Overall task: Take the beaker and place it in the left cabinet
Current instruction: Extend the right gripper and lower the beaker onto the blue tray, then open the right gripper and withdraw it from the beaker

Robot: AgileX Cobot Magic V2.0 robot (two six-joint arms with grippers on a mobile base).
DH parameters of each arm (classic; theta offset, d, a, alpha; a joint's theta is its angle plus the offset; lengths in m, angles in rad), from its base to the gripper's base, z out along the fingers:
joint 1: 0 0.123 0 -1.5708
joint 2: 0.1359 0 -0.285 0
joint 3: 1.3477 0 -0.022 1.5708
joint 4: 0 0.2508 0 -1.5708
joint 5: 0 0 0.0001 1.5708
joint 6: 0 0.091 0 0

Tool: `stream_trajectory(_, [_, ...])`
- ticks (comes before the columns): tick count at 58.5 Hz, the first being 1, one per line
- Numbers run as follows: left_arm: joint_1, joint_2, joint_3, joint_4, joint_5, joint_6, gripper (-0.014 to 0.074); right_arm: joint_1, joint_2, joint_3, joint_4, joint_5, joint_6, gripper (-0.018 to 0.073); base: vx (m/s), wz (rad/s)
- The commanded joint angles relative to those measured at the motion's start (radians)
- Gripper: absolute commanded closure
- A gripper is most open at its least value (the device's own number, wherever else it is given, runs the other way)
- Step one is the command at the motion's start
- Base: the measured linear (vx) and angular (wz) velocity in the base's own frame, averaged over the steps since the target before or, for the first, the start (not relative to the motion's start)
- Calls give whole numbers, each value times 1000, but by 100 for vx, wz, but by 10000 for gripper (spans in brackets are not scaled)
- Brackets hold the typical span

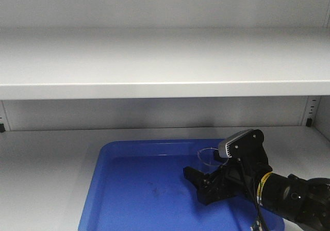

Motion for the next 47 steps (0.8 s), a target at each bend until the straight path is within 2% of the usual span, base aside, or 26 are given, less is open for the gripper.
stream_trajectory(1, [-4,-18,16,-8,-84,-3,595,-1,-56,-36,19,-72,-1,-80,0,0])
stream_trajectory(22, [-4,-18,16,-8,-84,-3,595,-1,-200,-36,22,-81,-15,-32,0,0])
stream_trajectory(29, [-4,-18,16,-8,-84,-3,595,-1,-241,-36,22,-48,-7,28,0,0])
stream_trajectory(32, [-4,-18,16,-8,-84,-3,595,-1,-257,-36,22,-9,22,99,0,0])
stream_trajectory(36, [-4,-18,16,-8,-84,-3,595,-1,-282,-32,21,69,95,238,0,0])
stream_trajectory(43, [-4,-18,16,-8,-84,-3,595,-1,-338,-32,11,280,213,565,0,0])
stream_trajectory(47, [-4,-18,16,-8,-84,-3,595,-1,-374,-32,-3,386,219,573,0,0])
